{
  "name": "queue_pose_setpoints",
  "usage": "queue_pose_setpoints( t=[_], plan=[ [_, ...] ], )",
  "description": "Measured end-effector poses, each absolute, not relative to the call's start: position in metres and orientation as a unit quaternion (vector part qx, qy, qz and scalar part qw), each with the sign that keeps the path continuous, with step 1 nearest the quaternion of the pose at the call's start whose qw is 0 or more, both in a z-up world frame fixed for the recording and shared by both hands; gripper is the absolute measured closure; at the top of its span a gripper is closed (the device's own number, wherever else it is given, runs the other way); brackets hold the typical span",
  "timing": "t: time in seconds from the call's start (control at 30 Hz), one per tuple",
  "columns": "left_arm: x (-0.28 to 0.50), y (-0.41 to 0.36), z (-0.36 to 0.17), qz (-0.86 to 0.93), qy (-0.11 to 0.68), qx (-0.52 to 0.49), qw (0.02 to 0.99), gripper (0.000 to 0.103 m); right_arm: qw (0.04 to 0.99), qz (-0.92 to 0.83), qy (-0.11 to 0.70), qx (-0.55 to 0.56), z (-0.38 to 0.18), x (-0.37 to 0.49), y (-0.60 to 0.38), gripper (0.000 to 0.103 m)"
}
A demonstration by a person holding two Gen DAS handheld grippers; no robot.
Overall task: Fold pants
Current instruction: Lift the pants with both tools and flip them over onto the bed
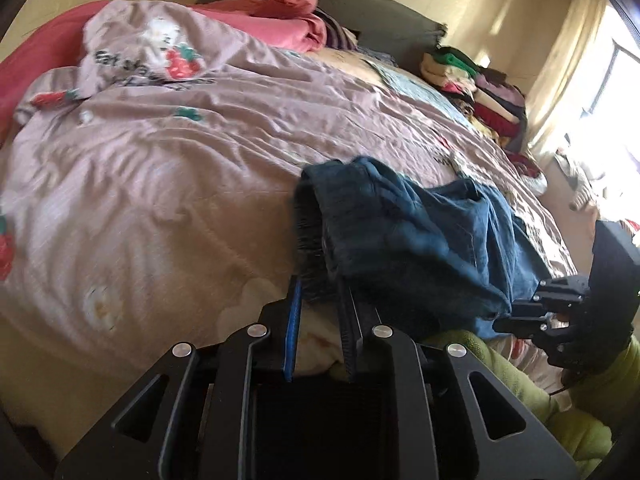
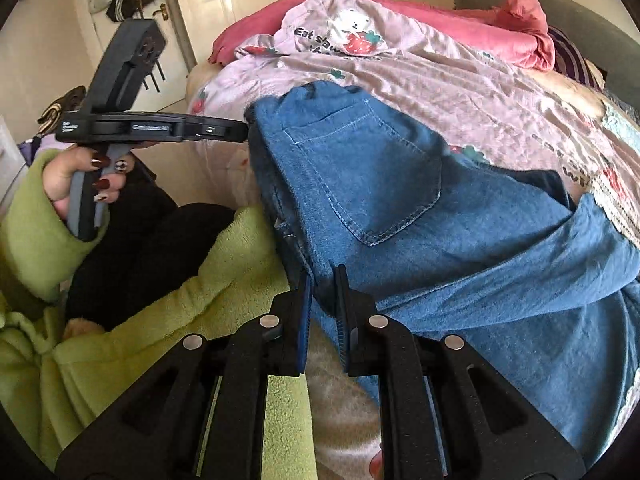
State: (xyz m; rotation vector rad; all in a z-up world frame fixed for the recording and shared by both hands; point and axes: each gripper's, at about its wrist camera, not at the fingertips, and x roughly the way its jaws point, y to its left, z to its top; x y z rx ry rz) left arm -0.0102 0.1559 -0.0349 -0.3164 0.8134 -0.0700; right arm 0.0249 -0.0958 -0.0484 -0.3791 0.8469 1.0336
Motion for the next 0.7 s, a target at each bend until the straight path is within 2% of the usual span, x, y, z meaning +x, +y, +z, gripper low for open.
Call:
queue_pose_setpoints(
  t=[0.17, 0.27, 0.43, 0.6, 0.7],
  plan=[
    [-0.008, 0.129, -0.003, -0.064, 0.362, -0.131, 0.921, 0.085, 0.763, 0.483, 0.393, -0.173, -0.054, 0.022, -0.097, 0.096],
    [0.012, 0.101, -0.002, -0.095, 0.37, -0.104, 0.918, 0.085, 0.763, 0.48, 0.396, -0.173, -0.058, 0.021, -0.096, 0.094],
    [0.042, 0.08, -0.041, -0.071, 0.431, -0.045, 0.899, 0.085, 0.757, 0.488, 0.405, -0.156, -0.057, 0.02, -0.105, 0.084],
    [0.039, 0.091, -0.054, -0.082, 0.431, -0.075, 0.896, 0.085, 0.785, 0.466, 0.391, -0.12, -0.041, 0.031, -0.125, 0.07],
    [0.039, 0.093, -0.057, -0.086, 0.428, -0.084, 0.896, 0.085, 0.802, 0.443, 0.386, -0.104, -0.036, 0.044, -0.126, 0.067]
  ],
)
